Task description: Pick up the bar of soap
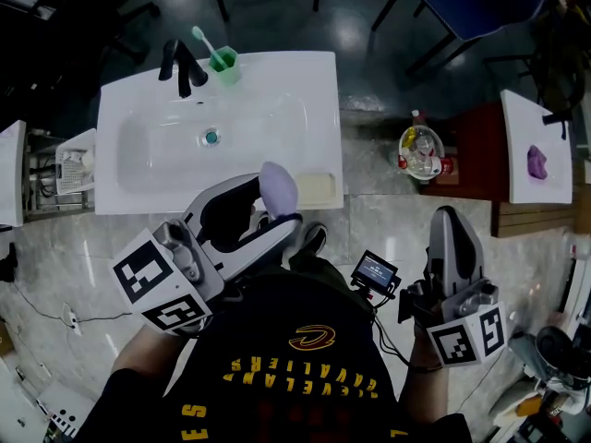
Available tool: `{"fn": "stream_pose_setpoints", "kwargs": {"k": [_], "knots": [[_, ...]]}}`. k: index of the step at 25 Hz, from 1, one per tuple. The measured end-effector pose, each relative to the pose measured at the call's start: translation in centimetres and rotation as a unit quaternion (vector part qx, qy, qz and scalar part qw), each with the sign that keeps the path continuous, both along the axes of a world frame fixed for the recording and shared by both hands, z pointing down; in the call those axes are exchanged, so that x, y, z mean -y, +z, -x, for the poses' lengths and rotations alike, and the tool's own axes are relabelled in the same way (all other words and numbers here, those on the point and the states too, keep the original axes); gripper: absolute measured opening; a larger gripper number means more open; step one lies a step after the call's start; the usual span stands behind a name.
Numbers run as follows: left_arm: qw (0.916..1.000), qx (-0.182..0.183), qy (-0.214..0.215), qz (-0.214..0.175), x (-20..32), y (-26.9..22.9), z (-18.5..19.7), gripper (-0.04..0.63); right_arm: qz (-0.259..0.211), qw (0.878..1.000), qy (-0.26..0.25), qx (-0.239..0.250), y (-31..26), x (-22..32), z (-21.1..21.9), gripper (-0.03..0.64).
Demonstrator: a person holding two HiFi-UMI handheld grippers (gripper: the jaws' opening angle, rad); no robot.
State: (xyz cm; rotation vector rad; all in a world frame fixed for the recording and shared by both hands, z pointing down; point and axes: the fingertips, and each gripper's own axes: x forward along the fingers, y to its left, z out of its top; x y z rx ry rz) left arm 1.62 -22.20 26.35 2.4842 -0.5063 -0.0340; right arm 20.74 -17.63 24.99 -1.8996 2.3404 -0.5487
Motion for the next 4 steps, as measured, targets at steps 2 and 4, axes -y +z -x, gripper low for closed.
{"fn": "stream_pose_setpoints", "kwargs": {"k": [2, 4], "knots": [[1.0, 0.001, 0.001, -0.001, -0.01, 0.0, -0.02, 0.265, -0.001, 1.0, 0.0, 0.0, 0.02, 0.03, 0.02, 0.017], [1.0, 0.002, 0.003, -0.003, 0.0, -0.02, -0.05, 0.265, -0.001, 1.0, -0.001, 0.0, 0.04, 0.07, 0.03, 0.017]]}}
